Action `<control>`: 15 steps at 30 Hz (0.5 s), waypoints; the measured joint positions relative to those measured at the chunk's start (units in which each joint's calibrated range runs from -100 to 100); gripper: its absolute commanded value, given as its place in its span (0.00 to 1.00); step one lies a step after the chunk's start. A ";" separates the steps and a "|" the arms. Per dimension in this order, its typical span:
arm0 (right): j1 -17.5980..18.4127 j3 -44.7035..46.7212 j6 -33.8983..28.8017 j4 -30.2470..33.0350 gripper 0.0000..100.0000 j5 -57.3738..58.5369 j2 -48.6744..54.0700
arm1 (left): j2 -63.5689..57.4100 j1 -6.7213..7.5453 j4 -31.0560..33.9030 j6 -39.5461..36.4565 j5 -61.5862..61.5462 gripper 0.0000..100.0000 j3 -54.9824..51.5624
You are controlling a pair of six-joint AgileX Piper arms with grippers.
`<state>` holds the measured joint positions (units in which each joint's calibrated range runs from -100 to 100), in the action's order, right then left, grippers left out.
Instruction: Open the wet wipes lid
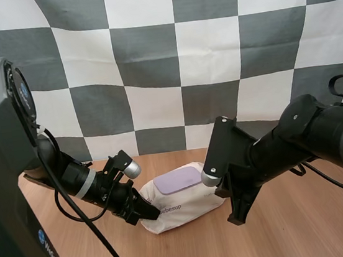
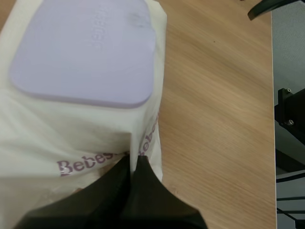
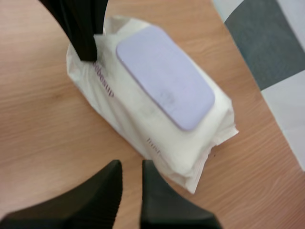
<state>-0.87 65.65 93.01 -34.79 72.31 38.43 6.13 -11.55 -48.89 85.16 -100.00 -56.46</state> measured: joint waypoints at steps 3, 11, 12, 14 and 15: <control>0.00 0.62 4.21 -5.37 0.60 0.17 -0.62 | 0.00 0.00 0.00 -0.62 0.00 0.00 0.00; 1.22 2.12 6.95 -12.02 0.59 -2.24 -4.01 | 0.00 0.00 0.11 -1.56 0.00 0.00 0.00; 1.76 2.12 6.95 -12.02 0.59 -3.73 -4.82 | 0.00 0.00 0.31 -1.56 0.00 0.00 0.00; 3.14 2.12 6.95 -11.31 0.59 -6.50 -6.41 | 0.00 0.00 0.84 -1.92 0.00 0.00 0.00; 3.93 2.12 6.95 -10.61 0.59 -7.74 -7.23 | 0.00 0.00 0.94 -1.92 0.00 0.00 0.00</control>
<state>3.06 67.77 99.96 -45.40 64.57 31.20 6.13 -11.55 -47.95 83.24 -100.00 -56.46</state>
